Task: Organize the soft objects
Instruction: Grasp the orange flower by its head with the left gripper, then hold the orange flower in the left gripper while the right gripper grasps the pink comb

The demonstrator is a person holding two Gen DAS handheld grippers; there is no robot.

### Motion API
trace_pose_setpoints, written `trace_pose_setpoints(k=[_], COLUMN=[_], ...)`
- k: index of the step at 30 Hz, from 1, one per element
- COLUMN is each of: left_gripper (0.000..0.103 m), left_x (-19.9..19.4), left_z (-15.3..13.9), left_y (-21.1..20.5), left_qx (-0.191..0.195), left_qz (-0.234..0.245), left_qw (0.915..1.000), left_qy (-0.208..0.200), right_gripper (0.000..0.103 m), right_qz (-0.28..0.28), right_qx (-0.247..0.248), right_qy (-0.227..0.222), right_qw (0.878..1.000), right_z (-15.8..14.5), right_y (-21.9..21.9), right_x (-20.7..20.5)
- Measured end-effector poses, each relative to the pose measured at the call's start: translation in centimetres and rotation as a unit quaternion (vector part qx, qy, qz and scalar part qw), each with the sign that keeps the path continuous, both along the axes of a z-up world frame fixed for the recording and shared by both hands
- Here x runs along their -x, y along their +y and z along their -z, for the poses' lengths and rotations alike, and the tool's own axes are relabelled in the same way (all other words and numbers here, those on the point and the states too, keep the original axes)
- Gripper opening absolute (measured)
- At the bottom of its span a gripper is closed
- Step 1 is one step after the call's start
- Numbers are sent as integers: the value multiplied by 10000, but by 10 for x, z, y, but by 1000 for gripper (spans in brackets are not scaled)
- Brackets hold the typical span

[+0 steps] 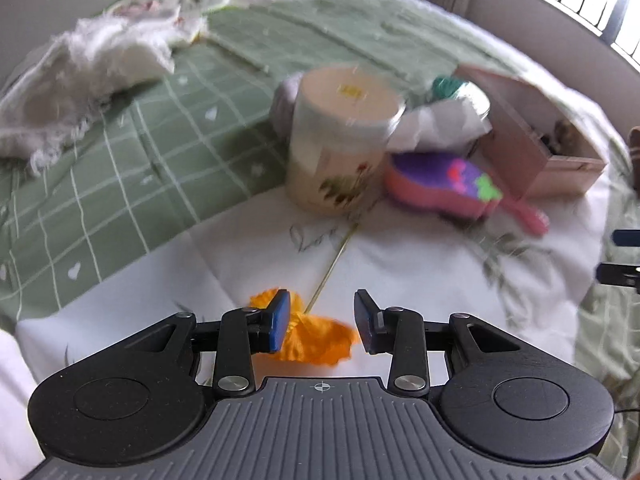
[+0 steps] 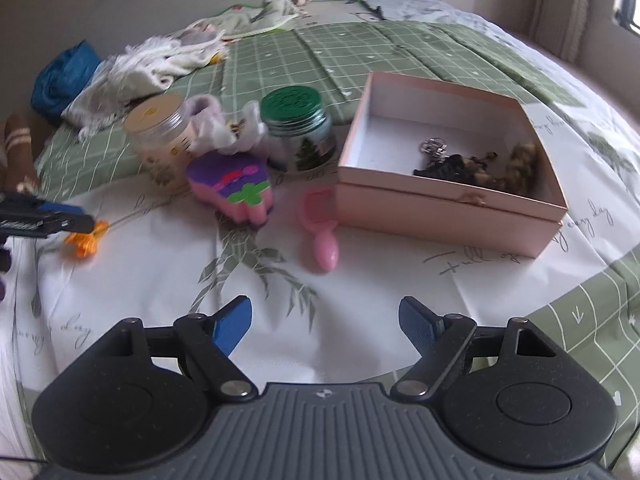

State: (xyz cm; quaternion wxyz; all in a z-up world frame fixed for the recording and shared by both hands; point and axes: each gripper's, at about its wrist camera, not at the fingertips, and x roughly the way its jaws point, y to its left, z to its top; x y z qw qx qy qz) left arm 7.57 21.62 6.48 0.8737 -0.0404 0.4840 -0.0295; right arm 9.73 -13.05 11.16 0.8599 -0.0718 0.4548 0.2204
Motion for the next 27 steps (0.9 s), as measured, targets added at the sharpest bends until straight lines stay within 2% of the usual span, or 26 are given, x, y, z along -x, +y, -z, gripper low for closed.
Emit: trace_pose_setpoints(k=[5, 13, 17, 21, 24, 27], left_gripper=[39, 41, 43, 38, 28, 26], left_x=[2, -7, -11, -10, -10, -9], left_z=[14, 23, 26, 26, 25, 24], left_y=[-4, -10, -5, -2, -6, -13], left_qx=[-294, -814, -735, -656, -697, -764], left_qz=[134, 263, 208, 192, 250, 334], left_qw=[9994, 9962, 9969, 9974, 9969, 9961], left_qy=[138, 163, 194, 239, 270, 289], right_gripper=[81, 81, 81, 81, 81, 81], right_qz=[-254, -424, -519, -542, -538, -542], right_qx=[251, 309, 401, 410, 425, 438], right_qy=[-116, 84, 35, 37, 70, 82], right_qw=[9993, 9986, 9978, 9977, 9976, 9975], right_z=[5, 20, 23, 24, 26, 27], right_y=[10, 18, 20, 21, 20, 21], right_x=[12, 21, 25, 27, 26, 27])
